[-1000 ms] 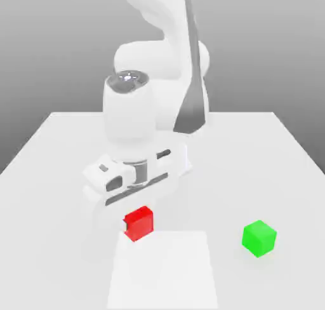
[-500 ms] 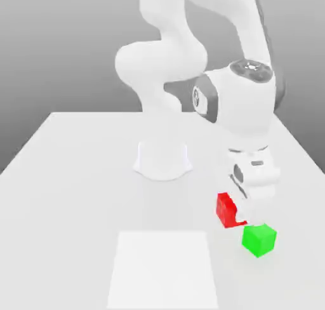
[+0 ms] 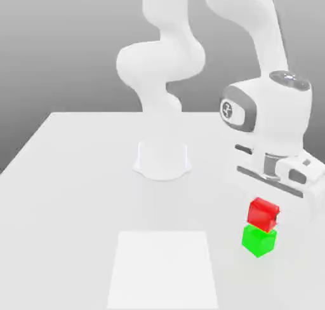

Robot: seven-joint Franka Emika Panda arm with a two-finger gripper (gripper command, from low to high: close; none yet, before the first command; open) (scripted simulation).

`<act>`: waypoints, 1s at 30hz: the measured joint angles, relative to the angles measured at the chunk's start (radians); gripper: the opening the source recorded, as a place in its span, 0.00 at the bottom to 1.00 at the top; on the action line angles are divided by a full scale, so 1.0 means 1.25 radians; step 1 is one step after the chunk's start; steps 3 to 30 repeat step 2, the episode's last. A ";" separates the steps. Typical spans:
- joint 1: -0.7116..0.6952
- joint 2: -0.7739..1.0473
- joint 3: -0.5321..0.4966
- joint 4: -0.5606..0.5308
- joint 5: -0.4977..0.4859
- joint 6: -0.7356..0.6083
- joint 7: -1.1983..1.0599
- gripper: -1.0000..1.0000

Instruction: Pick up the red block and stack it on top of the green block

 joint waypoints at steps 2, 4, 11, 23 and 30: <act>0.000 0.000 0.000 0.000 0.000 0.000 0.000 1.00; 0.000 0.000 0.000 0.000 0.000 0.000 0.000 1.00; 0.000 0.000 0.000 0.000 0.000 0.000 0.000 1.00; 0.000 0.000 0.000 0.000 0.000 0.000 0.000 1.00; 0.000 0.000 0.000 0.000 0.000 0.000 0.000 1.00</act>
